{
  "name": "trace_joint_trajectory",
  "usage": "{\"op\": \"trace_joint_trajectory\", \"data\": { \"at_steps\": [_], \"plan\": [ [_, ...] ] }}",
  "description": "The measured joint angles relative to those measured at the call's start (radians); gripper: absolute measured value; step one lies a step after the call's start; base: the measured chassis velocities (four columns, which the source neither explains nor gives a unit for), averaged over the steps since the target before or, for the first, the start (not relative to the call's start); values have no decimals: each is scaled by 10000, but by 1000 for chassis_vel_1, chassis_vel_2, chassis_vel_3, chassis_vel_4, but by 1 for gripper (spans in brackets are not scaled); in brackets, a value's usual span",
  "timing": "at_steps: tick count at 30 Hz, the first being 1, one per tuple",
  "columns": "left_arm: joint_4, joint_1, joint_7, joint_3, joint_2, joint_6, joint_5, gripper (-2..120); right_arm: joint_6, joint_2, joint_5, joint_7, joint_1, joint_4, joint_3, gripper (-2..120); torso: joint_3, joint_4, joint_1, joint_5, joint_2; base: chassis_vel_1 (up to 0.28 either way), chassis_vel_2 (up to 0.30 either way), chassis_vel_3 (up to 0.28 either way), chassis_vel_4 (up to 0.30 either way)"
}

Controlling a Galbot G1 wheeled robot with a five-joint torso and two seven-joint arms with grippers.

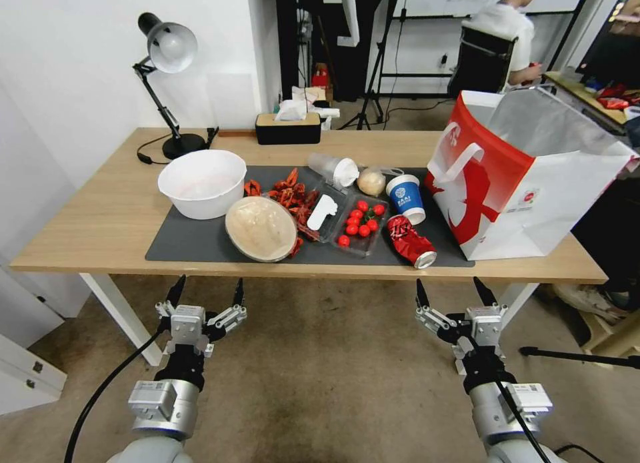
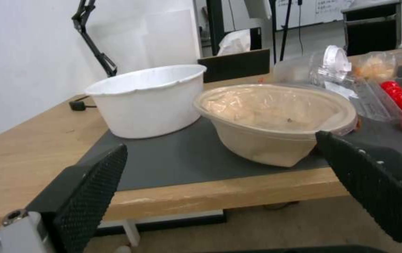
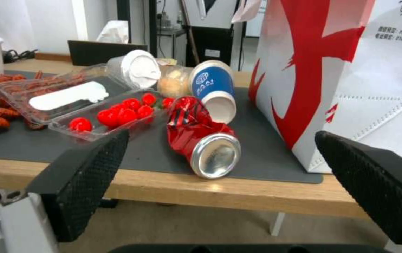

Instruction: Pick up the trash from the table and place it into the takeout bag.

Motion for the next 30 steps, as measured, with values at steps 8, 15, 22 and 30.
{"op": "trace_joint_trajectory", "data": {
  "at_steps": [8,15,22,30],
  "plan": [
    [0,0,0,0,0,0,0,100,0,0,1,0,0,0,0,100,0,0,0,0,0,0,0,0,0],
    [0,0,0,0,0,0,0,100,0,0,0,0,0,0,0,100,0,0,0,0,0,0,0,0,0],
    [0,0,0,0,0,0,0,100,0,0,0,0,0,0,0,100,0,0,0,0,0,0,0,0,0],
    [0,-3,-2,1,1,4,-6,100,0,0,1,0,0,0,1,100,0,0,0,0,0,0,0,0,0]
  ]
}}
